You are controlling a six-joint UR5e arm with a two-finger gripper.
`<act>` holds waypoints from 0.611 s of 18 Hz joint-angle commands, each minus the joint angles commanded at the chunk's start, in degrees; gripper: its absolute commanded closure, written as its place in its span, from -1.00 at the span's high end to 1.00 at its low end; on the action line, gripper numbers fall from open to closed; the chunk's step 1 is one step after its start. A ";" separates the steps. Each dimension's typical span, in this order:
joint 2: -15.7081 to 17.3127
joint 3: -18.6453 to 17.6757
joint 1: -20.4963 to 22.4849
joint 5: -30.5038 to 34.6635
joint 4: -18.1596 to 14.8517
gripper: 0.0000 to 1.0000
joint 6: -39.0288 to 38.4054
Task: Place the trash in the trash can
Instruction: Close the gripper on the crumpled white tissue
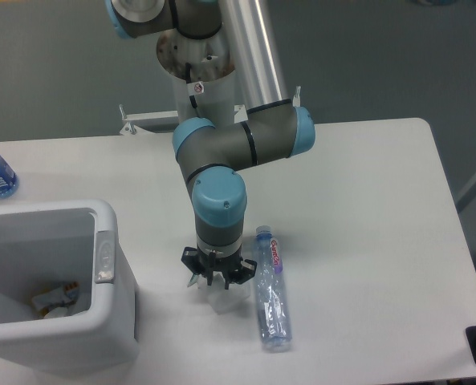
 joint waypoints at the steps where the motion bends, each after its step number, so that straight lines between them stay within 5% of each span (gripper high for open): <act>1: 0.09 0.09 0.00 0.00 0.00 -1.00 0.00; 11: 6.41 1.67 0.79 -5.44 -0.17 -1.00 0.00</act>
